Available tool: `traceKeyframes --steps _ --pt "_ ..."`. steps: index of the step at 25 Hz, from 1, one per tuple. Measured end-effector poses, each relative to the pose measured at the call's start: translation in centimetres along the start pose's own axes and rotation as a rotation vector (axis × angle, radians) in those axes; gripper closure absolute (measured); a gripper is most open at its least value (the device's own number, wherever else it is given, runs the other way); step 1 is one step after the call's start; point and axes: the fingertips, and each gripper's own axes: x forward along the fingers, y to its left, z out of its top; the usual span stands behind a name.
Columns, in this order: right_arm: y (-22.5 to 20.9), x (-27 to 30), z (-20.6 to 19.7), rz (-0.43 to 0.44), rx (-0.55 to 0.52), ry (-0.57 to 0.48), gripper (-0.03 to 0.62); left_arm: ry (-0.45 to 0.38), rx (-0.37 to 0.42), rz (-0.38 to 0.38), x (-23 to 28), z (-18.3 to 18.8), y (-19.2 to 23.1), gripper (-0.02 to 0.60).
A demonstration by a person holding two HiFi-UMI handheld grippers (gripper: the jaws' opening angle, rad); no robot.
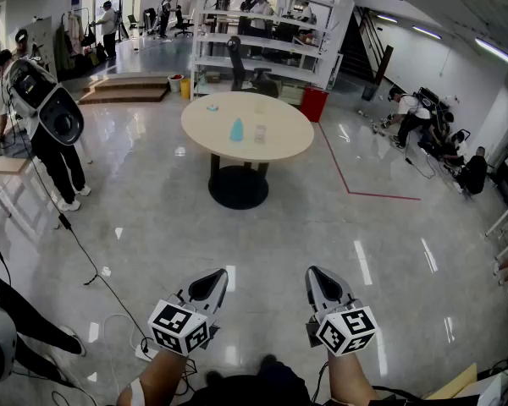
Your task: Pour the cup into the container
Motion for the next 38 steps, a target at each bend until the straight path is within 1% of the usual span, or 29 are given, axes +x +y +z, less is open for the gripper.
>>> traceKeyframes --steps 4,8,11,14,17,20,26,28,31,35,38 --pt "-1.3 2.6 0.7 0.004 0.004 -0.018 0.589 0.001 0.026 -0.008 2.4 0.3 1.0 0.589" --pt "-3.7 5.5 1.1 0.015 0.008 -0.025 0.588 -0.005 0.03 0.005 5.5 1.2 2.8 0.589" --pt "-6.5 8.7 1.3 0.034 0.014 -0.028 0.588 -0.011 0.014 0.02 8.9 2.0 4.5 0.589" --pt "-9.5 12.3 1.8 0.054 0.025 -0.035 0.588 -0.013 0.038 0.047 12.5 3.3 6.5 0.589" --pt "-12.2 15.4 2.9 0.085 0.027 -0.042 0.588 -0.039 0.042 0.075 16.0 5.0 8.0 0.589" --pt "-15.1 17.9 3.5 0.118 0.006 -0.046 0.589 -0.064 0.032 0.108 20.0 5.6 9.3 0.589" --pt "-20.7 23.7 3.8 0.164 0.028 -0.036 0.589 -0.041 0.028 0.149 27.3 6.6 11.5 0.589" --pt "-21.8 25.7 4.0 0.168 0.03 -0.033 0.589 -0.029 0.029 0.147 29.2 7.1 12.7 0.59" --pt "-23.2 29.3 4.3 0.157 0.029 -0.028 0.589 -0.016 0.028 0.126 32.1 7.4 15.1 0.589" --pt "-24.5 34.6 4.3 0.122 0.024 -0.03 0.589 -0.022 0.051 0.085 35.6 8.4 19.4 0.589" --pt "-25.0 38.6 5.0 0.097 0.021 -0.041 0.589 -0.023 0.054 0.064 37.8 9.4 23.0 0.589"
